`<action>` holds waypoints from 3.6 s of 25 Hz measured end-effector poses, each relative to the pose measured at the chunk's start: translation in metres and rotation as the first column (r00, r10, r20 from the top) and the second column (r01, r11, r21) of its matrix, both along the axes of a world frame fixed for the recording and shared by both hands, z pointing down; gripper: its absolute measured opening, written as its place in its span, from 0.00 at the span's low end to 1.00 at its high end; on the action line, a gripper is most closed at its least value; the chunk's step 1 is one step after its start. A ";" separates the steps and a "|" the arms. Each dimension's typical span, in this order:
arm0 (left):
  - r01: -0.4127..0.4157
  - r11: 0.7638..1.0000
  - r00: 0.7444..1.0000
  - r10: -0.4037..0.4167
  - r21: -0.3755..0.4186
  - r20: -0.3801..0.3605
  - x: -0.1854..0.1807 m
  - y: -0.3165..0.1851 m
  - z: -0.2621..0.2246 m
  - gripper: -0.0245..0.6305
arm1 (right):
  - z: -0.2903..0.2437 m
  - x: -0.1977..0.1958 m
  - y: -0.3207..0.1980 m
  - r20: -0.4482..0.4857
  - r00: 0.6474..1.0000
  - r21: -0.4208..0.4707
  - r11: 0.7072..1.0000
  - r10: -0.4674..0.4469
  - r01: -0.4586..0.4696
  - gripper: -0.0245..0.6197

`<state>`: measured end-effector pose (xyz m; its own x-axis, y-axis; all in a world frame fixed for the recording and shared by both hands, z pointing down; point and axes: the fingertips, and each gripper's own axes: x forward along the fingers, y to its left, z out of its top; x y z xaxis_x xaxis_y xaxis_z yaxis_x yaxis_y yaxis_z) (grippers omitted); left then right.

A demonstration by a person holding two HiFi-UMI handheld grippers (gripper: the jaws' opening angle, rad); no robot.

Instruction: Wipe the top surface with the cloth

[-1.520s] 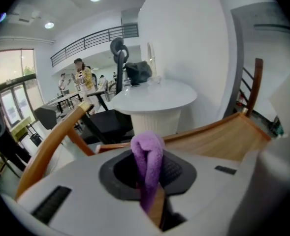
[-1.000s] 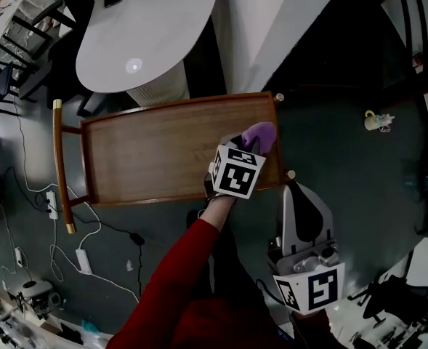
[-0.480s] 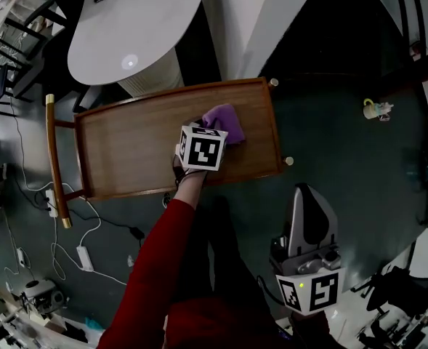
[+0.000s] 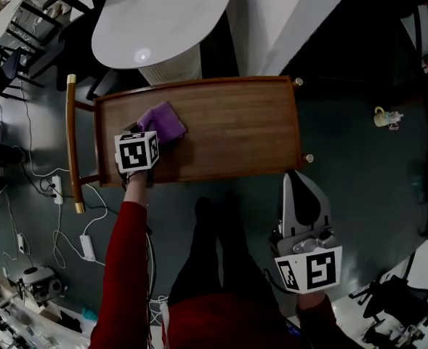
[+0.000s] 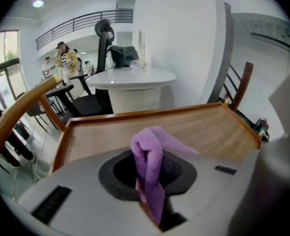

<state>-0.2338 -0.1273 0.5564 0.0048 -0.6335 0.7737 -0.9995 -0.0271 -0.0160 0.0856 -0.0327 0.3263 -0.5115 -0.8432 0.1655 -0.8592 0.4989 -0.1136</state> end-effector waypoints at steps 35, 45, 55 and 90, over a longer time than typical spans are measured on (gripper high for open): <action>-0.427 0.891 0.725 0.440 0.156 -0.530 0.353 0.032 -0.060 0.14 | 0.040 0.059 0.011 -0.056 0.964 -0.083 0.960 0.262 -0.266 0.06; -0.402 0.915 0.851 0.379 0.013 -0.362 0.310 0.037 -0.007 0.14 | 0.037 0.072 0.020 -0.053 0.961 -0.090 0.957 0.272 -0.276 0.06; -0.116 0.992 0.972 0.103 -0.049 -0.212 0.114 0.061 0.006 0.14 | 0.035 -0.006 -0.004 -0.054 0.997 -0.084 0.995 0.057 -0.062 0.06; 0.065 0.995 0.931 -0.089 0.079 0.354 -0.096 0.125 -0.045 0.14 | 0.023 -0.080 -0.014 -0.060 0.994 -0.031 0.996 -0.090 0.088 0.06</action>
